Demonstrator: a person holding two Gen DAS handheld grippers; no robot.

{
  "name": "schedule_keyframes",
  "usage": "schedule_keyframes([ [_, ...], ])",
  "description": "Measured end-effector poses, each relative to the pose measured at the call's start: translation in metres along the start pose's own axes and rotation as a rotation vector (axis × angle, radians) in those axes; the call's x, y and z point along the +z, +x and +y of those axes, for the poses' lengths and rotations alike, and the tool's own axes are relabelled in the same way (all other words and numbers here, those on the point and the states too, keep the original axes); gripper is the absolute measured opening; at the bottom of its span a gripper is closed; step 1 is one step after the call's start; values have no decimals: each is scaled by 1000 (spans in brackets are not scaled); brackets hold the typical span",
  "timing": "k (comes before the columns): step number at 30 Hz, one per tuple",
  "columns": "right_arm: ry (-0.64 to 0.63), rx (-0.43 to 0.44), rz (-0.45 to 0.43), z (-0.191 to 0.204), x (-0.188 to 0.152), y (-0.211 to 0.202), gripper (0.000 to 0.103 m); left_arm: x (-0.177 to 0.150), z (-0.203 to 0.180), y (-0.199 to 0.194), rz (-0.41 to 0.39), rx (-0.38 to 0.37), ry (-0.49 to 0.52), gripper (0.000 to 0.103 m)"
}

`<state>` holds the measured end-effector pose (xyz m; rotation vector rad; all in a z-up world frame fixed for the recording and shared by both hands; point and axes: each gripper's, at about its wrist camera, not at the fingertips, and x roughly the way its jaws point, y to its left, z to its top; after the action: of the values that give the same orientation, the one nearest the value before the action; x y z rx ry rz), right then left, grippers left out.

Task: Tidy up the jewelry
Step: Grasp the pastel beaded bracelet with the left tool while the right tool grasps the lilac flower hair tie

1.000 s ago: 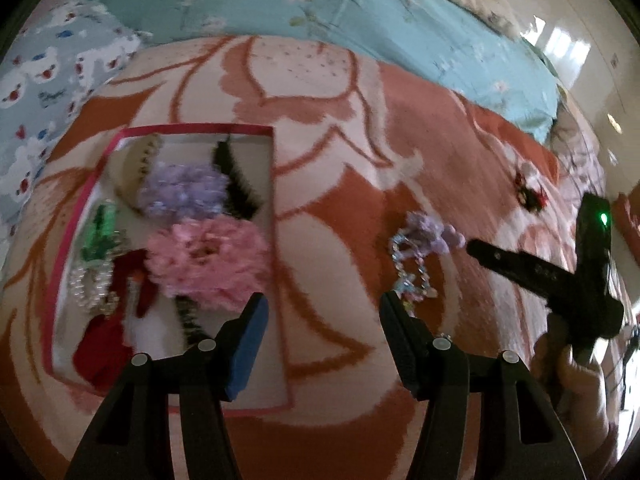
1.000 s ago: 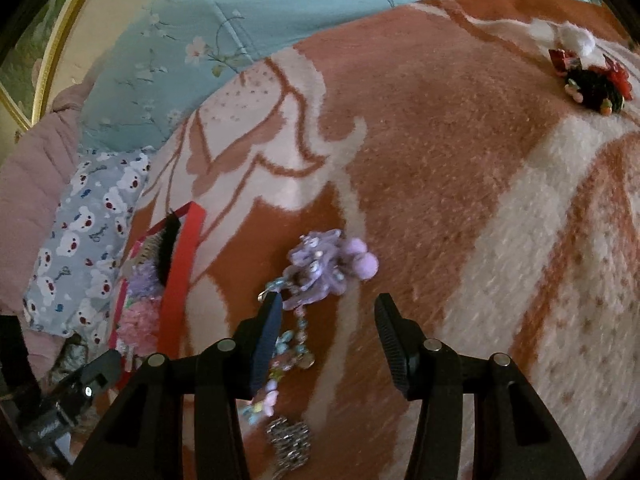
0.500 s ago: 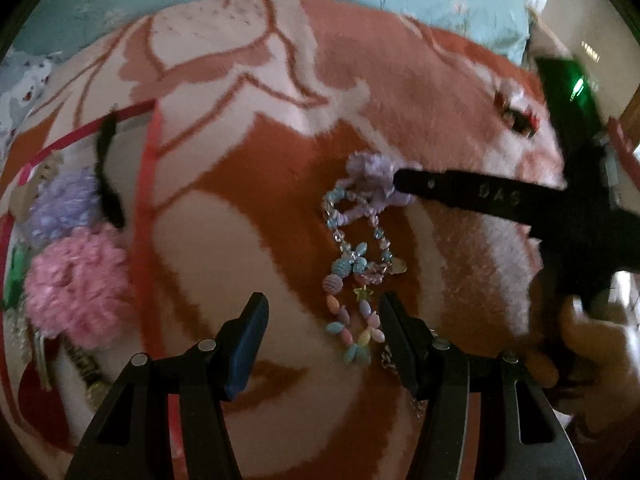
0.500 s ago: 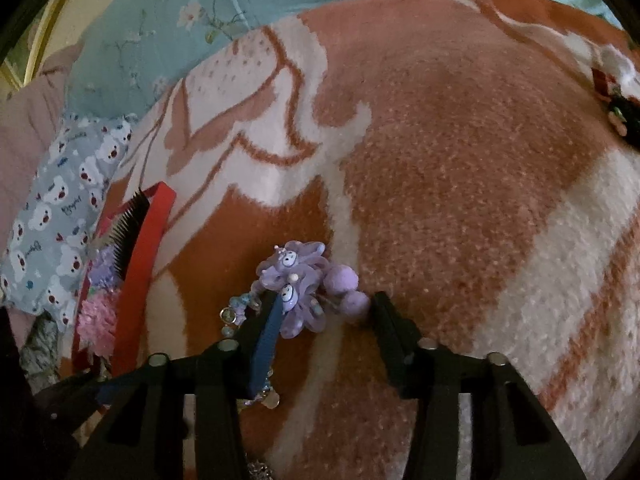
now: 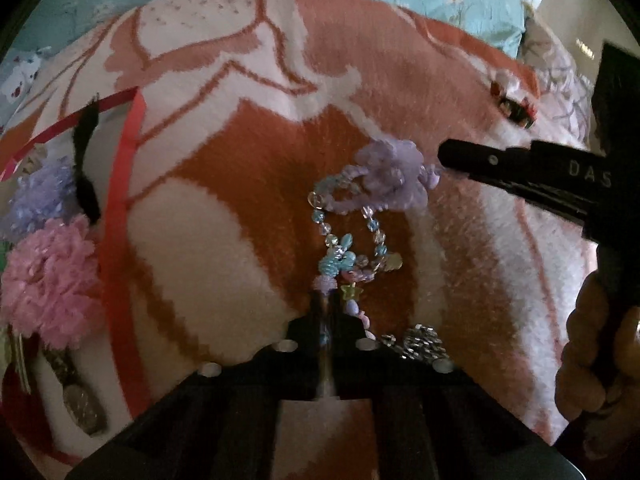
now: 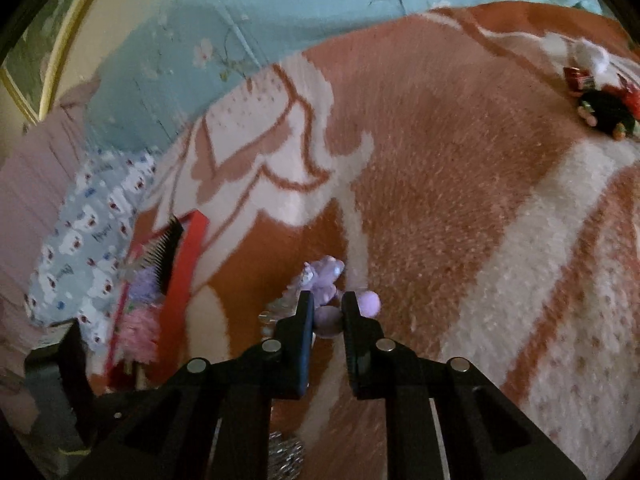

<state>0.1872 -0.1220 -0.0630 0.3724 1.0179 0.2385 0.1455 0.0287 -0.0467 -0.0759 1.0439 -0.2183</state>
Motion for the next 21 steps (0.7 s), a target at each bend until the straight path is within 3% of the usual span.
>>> schedule_keyframes([
  [8, 48, 73, -61, 3, -5, -29, 13, -14, 13, -40, -74, -64, -67, 0],
  [16, 56, 75, -115, 0, -9, -56, 13, -5, 2, -22, -19, -46, -31, 6],
  [19, 70, 77, -127, -7, -10, -63, 13, 9, -14, -6, 0, -36, 8, 18],
  [21, 80, 79, -131, -12, -11, -66, 13, 18, -24, 3, -4, -20, 29, 36],
])
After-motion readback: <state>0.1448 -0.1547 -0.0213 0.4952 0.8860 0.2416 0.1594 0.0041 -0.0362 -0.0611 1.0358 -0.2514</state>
